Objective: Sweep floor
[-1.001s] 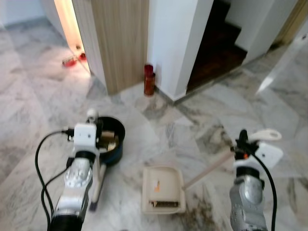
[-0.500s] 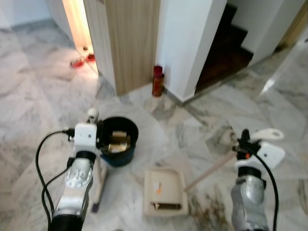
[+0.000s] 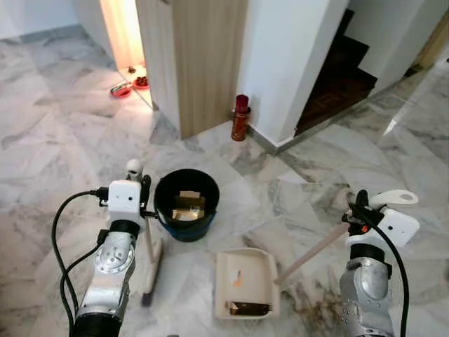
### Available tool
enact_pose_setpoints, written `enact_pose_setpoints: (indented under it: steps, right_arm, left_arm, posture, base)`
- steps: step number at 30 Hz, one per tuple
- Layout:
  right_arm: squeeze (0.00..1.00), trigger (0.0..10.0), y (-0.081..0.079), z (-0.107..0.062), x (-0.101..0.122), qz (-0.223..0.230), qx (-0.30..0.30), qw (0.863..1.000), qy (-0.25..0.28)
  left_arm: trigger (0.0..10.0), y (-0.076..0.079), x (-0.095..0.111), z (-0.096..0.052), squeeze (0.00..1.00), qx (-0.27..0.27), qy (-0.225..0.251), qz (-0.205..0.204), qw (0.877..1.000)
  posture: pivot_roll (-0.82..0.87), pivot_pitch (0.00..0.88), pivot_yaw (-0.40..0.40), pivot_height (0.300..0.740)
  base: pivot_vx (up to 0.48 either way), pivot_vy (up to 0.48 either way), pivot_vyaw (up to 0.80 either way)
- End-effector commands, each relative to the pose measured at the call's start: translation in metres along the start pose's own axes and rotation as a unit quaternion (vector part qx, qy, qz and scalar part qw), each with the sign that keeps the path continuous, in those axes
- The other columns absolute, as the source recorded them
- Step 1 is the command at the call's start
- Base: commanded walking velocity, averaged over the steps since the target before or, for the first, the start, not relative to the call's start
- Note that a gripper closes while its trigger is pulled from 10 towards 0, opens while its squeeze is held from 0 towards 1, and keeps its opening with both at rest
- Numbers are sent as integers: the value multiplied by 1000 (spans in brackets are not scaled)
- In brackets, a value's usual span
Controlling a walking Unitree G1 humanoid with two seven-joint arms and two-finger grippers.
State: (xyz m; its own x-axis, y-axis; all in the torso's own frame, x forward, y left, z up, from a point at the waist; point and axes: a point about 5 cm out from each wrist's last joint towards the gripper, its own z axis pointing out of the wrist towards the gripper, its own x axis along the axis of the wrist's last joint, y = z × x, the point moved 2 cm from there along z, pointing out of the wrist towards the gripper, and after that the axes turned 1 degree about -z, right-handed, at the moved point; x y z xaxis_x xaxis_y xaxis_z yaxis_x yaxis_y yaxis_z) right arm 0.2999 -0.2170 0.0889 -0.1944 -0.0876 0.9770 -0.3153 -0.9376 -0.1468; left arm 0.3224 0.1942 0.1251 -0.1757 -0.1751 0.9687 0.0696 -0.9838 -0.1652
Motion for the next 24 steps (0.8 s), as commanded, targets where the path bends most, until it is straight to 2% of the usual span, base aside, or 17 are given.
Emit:
enact_pose_setpoints:
  steps: [1,24]
  right_arm:
    - [0,10000,4,3,8,11,-10,1000,19]
    - [0,10000,6,5,11,11,-12,1000,24]
  left_arm:
    - [10000,2,7,2,0,-5,15,8,1000]
    - [10000,0,6,3,0,-6,15,12,1000]
  posture:
    - [204,84,-77,740]
    - [203,60,-75,740]
  base:
    - [0,300,0]
    - [0,300,0]
